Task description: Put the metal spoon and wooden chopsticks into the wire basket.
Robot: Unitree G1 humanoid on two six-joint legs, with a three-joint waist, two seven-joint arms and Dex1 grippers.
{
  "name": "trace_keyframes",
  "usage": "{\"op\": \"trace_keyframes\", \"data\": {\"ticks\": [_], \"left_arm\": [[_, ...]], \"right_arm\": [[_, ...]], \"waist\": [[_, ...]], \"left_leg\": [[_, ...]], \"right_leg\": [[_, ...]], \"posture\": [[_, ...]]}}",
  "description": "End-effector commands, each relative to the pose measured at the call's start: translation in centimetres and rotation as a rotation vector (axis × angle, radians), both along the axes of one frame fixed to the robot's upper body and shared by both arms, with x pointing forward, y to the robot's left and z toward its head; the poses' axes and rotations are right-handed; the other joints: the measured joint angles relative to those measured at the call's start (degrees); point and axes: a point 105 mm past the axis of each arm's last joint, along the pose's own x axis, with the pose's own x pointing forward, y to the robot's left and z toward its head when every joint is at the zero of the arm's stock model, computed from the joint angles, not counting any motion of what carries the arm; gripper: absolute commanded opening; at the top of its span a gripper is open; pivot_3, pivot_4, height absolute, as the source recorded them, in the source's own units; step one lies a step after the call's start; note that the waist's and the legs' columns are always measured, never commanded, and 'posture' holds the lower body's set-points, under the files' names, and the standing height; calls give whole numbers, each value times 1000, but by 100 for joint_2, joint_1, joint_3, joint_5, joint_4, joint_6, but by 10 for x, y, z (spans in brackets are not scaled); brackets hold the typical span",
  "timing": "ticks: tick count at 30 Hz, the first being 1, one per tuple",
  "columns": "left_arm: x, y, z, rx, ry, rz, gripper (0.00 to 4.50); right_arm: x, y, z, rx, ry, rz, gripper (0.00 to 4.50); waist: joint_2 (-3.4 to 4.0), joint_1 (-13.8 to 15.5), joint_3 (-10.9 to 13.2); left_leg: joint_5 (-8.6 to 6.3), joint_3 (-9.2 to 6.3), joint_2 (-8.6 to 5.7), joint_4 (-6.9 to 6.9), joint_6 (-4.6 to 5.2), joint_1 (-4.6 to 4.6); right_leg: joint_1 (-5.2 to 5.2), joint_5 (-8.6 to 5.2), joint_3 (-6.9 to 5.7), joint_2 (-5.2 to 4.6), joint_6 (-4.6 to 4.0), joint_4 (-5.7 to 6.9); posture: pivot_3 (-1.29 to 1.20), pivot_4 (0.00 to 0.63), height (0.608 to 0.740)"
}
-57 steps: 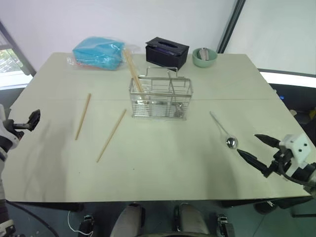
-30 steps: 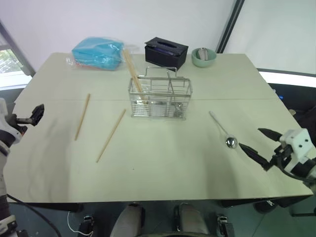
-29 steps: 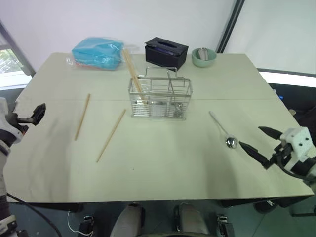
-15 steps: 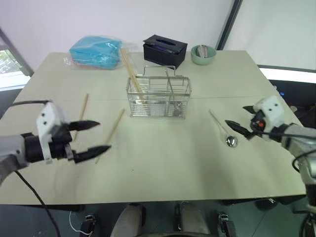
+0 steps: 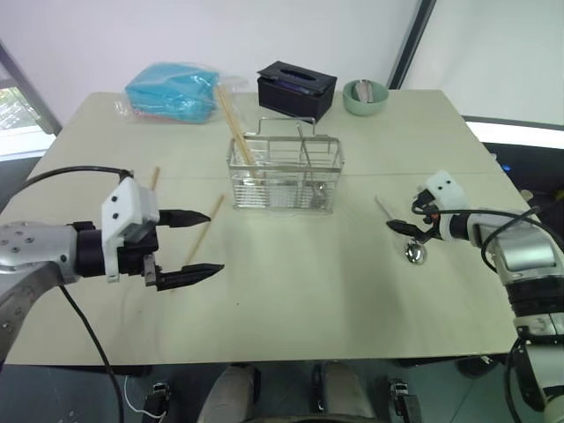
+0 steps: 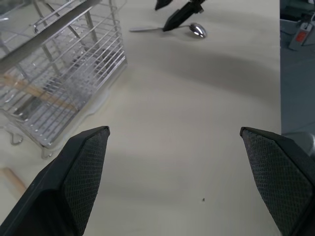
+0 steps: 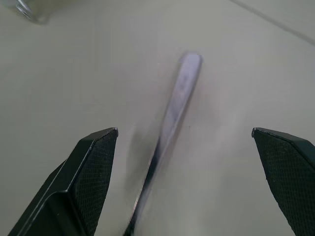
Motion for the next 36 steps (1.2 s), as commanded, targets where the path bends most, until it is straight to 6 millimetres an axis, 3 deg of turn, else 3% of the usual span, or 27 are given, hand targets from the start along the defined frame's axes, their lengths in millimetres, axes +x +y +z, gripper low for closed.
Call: {"op": "trace_keyframes", "data": {"ticks": [1,2,5,12,17,20,23,27,30,33,36], "left_arm": [[-3,-4,8,1,-43,-17,4482],[-3,-4,8,1,-43,-16,4482],[-2,-4,8,0,-48,-13,4500],[3,-4,16,-9,-71,-6,4500],[6,-3,17,-11,-80,-1,4500],[10,-3,22,-30,-94,13,4500],[19,2,32,-68,-124,56,4500],[30,8,45,-113,-162,107,4500],[37,11,50,-123,-187,129,4500],[41,11,53,-131,-202,138,4500],[43,10,57,-142,-220,146,4500]], "right_arm": [[4,2,4,21,3,-22,4500],[4,3,2,28,11,-26,4500],[6,8,0,60,23,-37,3671],[5,13,1,78,31,-45,42],[6,13,8,76,-1,-49,9],[8,22,30,116,-99,1,9],[8,39,78,250,-270,89,9],[-1,72,157,508,-475,209,9],[3,98,198,625,-615,238,9],[13,120,215,697,-678,233,9],[27,142,215,717,-697,216,9]], "waist": [[0,-4,0],[0,-4,0],[0,-12,0],[-5,-17,-3],[-15,-24,-7],[-5,-22,-1],[4,-22,5],[13,-91,11],[1,-141,4],[-7,-143,-2],[-6,-118,-1]], "left_leg": [[0,0,0,1,0,0],[0,-1,0,3,0,1],[1,-1,1,5,0,5],[1,-4,3,7,0,7],[1,-4,2,7,0,7],[1,-5,3,5,0,6],[1,-4,3,6,0,5],[1,-6,5,6,0,6],[1,-14,6,3,0,7],[1,-19,7,1,-1,11],[2,-20,4,2,-3,10]], "right_leg": [[1,0,0,0,0,0],[2,0,0,1,0,0],[4,0,0,5,0,2],[6,0,0,10,1,3],[6,1,2,12,1,3],[3,1,2,13,2,4],[3,2,2,13,3,5],[3,4,2,17,7,5],[2,10,2,22,17,7],[-2,11,1,24,19,10],[-19,14,2,22,17,12]], "posture": [[0,150,654],[0,150,654],[0,150,654],[0,150,654],[0,150,654],[0,150,654],[0,150,654],[0,150,654],[0,150,654],[0,150,654],[0,150,654]]}}
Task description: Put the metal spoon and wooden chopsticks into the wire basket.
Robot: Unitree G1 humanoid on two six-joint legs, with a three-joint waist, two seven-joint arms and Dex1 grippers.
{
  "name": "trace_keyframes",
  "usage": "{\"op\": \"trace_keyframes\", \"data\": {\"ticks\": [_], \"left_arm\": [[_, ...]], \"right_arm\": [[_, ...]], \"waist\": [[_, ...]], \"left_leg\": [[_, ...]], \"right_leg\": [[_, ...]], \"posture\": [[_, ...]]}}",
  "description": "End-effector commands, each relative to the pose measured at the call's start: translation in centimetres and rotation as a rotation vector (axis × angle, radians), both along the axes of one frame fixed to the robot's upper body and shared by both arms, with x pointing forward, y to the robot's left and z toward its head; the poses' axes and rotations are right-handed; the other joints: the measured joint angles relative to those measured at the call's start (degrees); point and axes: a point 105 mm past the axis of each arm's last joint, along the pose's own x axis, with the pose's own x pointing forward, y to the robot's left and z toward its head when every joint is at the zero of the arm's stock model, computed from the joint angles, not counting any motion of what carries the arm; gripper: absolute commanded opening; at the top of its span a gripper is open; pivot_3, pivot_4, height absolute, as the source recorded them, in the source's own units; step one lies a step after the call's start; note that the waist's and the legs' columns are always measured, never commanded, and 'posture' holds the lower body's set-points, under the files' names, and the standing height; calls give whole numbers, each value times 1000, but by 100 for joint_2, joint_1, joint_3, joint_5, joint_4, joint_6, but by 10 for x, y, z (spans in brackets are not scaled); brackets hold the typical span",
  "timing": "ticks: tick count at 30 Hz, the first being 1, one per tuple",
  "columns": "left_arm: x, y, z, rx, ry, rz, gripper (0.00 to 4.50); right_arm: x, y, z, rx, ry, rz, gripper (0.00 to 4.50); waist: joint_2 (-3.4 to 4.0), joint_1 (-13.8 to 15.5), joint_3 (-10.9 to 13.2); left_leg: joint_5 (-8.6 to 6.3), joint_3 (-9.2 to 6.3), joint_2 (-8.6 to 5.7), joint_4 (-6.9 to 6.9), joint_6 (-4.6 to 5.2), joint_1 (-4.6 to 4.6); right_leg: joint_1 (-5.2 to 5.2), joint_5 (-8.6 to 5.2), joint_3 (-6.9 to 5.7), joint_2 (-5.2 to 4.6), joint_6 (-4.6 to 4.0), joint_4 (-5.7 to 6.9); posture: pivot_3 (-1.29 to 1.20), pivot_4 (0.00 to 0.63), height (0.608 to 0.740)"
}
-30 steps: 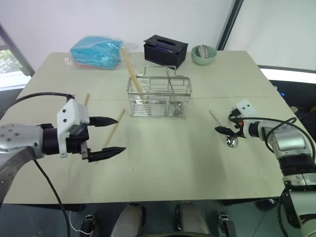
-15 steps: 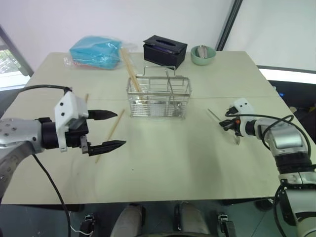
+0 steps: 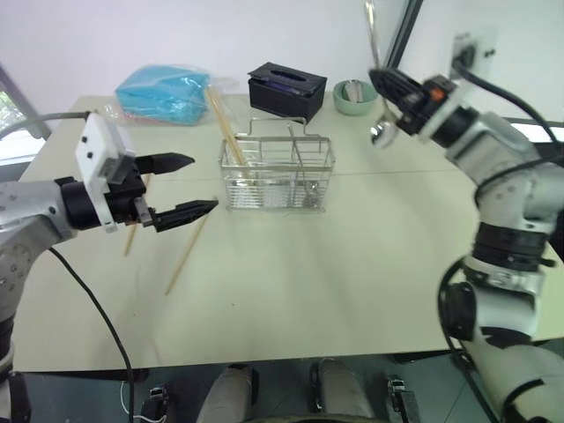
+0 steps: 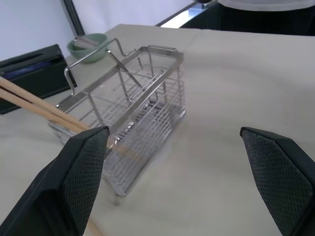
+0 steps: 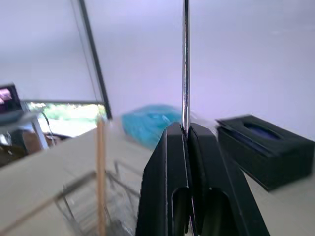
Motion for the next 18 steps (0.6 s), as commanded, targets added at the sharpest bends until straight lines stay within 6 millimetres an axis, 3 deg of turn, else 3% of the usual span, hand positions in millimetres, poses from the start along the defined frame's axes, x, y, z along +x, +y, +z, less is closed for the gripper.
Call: {"op": "trace_keyframes", "data": {"ticks": [1,7,14,18], "left_arm": [[2,1,14,-12,-64,20,4500],[-1,2,18,-15,-79,33,4500],[-4,3,20,-18,-94,53,4500],[-4,4,21,-24,-97,64,4500]], "right_arm": [[12,16,9,25,-53,-46,9],[29,43,-13,23,-64,-61,9],[38,53,-29,26,-95,-68,9],[39,52,-34,39,-89,-70,1400]], "waist": [[1,18,0],[2,-3,1],[5,-32,3],[6,-32,4]], "left_leg": [[0,-1,-2,1,0,0],[0,-1,-6,0,0,-6],[1,-1,-4,0,-2,-5],[4,-3,-5,2,-7,-2]], "right_leg": [[-3,0,0,-1,0,1],[-15,2,0,-1,2,13],[-20,3,0,3,3,22],[-20,3,0,4,3,55]], "posture": [[0,150,654],[0,150,654],[0,150,654],[0,150,654]]}}
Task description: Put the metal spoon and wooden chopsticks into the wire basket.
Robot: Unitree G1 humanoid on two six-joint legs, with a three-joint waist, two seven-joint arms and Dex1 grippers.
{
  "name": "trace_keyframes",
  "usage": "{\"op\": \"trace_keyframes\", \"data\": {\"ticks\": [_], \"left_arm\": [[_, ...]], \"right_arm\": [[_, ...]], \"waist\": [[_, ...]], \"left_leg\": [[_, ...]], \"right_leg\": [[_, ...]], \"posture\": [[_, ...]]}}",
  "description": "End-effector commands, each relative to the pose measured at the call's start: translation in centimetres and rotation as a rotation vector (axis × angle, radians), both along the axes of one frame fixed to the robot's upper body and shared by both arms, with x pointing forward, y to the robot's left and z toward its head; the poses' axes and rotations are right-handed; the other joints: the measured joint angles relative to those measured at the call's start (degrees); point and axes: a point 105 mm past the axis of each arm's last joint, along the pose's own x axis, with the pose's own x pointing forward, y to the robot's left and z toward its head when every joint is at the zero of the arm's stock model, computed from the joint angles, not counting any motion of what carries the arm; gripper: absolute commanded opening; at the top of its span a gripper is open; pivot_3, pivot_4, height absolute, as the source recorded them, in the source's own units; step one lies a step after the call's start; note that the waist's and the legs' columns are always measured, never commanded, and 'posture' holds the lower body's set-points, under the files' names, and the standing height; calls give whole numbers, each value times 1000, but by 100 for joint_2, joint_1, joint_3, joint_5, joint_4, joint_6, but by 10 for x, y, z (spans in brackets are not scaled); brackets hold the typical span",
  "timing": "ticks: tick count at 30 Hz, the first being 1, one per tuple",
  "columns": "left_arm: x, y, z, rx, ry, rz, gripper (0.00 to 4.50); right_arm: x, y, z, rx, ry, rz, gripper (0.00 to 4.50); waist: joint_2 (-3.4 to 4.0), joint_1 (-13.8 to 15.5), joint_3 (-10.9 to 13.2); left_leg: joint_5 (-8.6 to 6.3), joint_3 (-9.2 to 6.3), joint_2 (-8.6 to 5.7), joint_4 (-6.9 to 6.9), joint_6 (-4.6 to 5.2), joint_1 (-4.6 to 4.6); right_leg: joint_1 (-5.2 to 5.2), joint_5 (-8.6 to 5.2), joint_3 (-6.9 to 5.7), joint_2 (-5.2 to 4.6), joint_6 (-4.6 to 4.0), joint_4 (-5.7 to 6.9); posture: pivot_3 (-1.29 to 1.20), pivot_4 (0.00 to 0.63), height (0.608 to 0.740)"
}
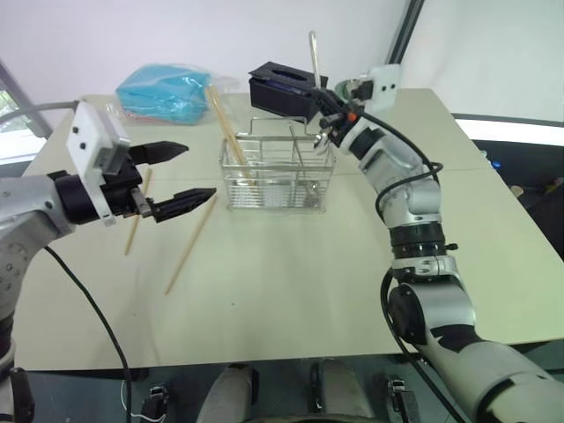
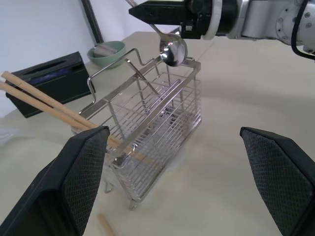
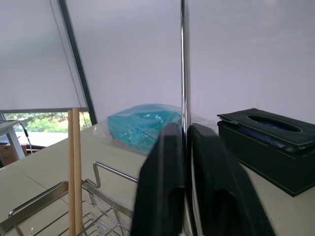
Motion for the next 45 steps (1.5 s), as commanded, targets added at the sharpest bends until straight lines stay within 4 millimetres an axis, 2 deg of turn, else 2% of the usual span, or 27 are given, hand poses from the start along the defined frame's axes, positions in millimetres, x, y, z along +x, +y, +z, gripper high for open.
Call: {"op": "trace_keyframes", "data": {"ticks": [1,6,9,12,15,17,19,22,27,30,33,37,45], "left_arm": [[-5,0,12,-7,-58,2,4500],[-4,1,13,-15,-58,6,4500],[1,5,14,-34,-58,25,4500],[11,19,22,-111,-65,102,4500],[31,45,35,-229,-86,261,4500],[46,67,39,-284,-92,400,4500],[62,91,36,-312,-63,553,4500],[82,122,13,-275,67,759,4500],[100,153,-37,-134,328,970,4500],[108,151,-66,-94,435,996,4500],[116,139,-87,-54,499,965,4500],[123,135,-112,-28,576,982,4500],[134,126,-146,28,675,983,4500]], "right_arm": [[-3,0,15,20,-68,-5,1907],[-2,-17,21,43,-70,-66,4343],[-10,-25,33,26,-100,-49,4343],[-31,-30,55,-28,-169,46,4343],[-62,-35,76,-99,-229,189,4343],[-86,-35,83,-171,-255,297,4343],[-111,-33,80,-270,-274,408,4343],[-138,-29,61,-419,-252,529,4343],[-157,-27,30,-460,-150,593,4343],[-162,-25,12,-469,-110,568,4343],[-170,-22,6,-432,-84,569,4343],[-178,-21,0,-398,-43,558,4343],[-194,-25,-2,-390,-14,579,4343]], "waist": [[0,2,0],[8,2,5],[8,5,5],[5,19,3],[-7,27,-4],[-11,26,-6],[-13,30,-7],[-23,25,-11],[-42,41,-15],[-45,51,-16],[-48,85,-18],[-68,93,-22],[-68,89,-22]], "left_leg": [[0,0,0,3,0,0],[1,-4,0,4,-2,0],[2,-3,0,5,-2,1],[2,-4,0,3,-2,0],[1,-7,-1,2,-2,-3],[1,-8,-1,1,-1,-2],[1,-7,-1,-1,-1,0],[1,-5,-1,-2,-1,6],[1,-1,0,2,-1,15],[1,-4,1,1,-1,12],[1,-6,-3,2,-3,-1],[1,-7,-5,3,-3,-8],[1,-5,-3,0,-3,-6]], "right_leg": [[0,0,0,0,-1,16],[-1,-1,1,1,-2,26],[0,-1,1,2,-2,25],[0,-2,0,1,-2,25],[1,-2,-1,1,-1,24],[9,-2,-2,1,0,22],[12,-2,-2,2,1,21],[17,-3,-2,1,3,18],[24,-5,-1,0,7,9],[19,-5,-1,-1,7,10],[12,-4,-1,-10,7,10],[11,-4,-2,-16,7,7],[19,-2,-6,-18,10,-24]], "posture": [[0,150,654],[0,150,654],[0,150,654],[0,150,654],[0,150,654],[0,150,654],[0,150,654],[0,150,654],[0,150,654],[0,150,654],[0,150,654],[0,150,654],[0,150,654]]}}
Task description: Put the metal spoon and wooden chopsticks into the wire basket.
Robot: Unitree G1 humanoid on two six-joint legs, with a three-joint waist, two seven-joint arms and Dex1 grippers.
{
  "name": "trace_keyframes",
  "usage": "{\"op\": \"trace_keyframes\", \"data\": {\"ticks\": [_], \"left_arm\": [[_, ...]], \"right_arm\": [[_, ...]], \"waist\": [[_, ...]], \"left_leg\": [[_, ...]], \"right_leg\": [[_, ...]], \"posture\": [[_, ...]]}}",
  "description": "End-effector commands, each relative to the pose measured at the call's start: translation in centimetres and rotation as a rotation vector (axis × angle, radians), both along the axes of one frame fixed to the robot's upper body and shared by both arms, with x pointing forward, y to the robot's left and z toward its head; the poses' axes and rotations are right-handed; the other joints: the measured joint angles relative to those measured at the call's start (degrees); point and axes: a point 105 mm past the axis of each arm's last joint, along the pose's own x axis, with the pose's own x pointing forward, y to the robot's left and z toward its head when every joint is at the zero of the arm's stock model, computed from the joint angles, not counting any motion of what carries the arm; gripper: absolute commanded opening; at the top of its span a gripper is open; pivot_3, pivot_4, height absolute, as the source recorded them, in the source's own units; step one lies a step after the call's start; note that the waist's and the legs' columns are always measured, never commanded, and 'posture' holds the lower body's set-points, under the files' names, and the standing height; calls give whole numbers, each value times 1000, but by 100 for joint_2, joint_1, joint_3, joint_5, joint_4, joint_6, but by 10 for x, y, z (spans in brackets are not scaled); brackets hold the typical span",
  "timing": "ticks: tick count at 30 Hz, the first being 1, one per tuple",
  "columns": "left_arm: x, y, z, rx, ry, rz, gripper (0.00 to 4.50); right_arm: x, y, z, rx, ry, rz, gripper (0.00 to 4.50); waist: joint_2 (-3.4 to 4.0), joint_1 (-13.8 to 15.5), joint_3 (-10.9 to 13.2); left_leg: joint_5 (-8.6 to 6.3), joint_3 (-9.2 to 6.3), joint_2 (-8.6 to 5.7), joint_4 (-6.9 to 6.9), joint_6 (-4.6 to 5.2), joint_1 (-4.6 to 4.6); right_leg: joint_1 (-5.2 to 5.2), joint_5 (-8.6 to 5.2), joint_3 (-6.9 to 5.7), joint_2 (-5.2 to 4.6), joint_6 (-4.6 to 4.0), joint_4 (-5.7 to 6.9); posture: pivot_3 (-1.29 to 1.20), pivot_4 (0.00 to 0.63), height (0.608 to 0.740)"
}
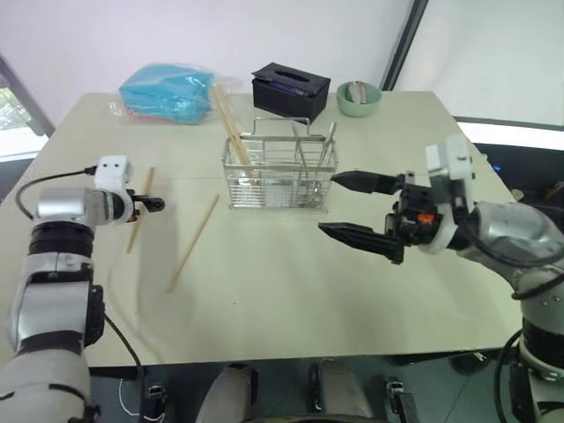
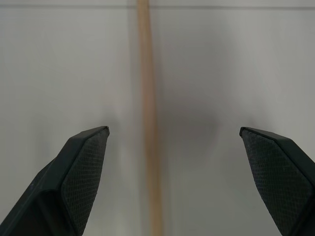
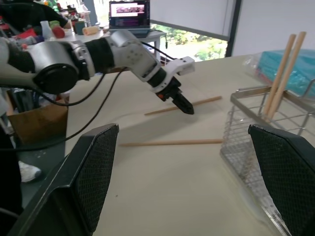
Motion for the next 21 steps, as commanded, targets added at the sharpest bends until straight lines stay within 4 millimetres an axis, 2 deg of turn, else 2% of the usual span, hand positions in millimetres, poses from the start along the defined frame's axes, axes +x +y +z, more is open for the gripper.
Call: {"op": "trace_keyframes", "data": {"ticks": [1,7,10,17,21], "left_arm": [[6,1,2,34,-2,-10,4500],[11,-2,0,2,9,10,4500],[12,-1,2,-49,4,54,3603],[12,2,2,-64,-3,89,26],[15,2,6,-95,-30,113,26]], "right_arm": [[-9,-3,14,20,-55,0,4343],[-8,-5,13,30,-56,-33,4343],[-6,-8,14,54,-52,-62,4399],[-3,-12,14,68,-46,-94,4399],[-3,-12,13,67,-44,-101,4399]], "waist": [[-1,8,-1],[-1,96,-1],[-1,103,-1],[-2,118,-2],[-2,112,-2]], "left_leg": [[0,0,0,0,0,1],[0,0,1,0,0,4],[0,1,1,1,0,4],[0,1,-5,0,0,0],[0,1,-5,1,1,1]], "right_leg": [[2,0,-1,0,0,-1],[4,1,-2,0,2,-1],[4,1,-3,0,3,-1],[6,3,-3,-5,7,-7],[11,7,-4,-5,14,-13]], "posture": [[0,150,654],[0,150,654],[0,150,654],[0,150,654],[0,150,654]]}}
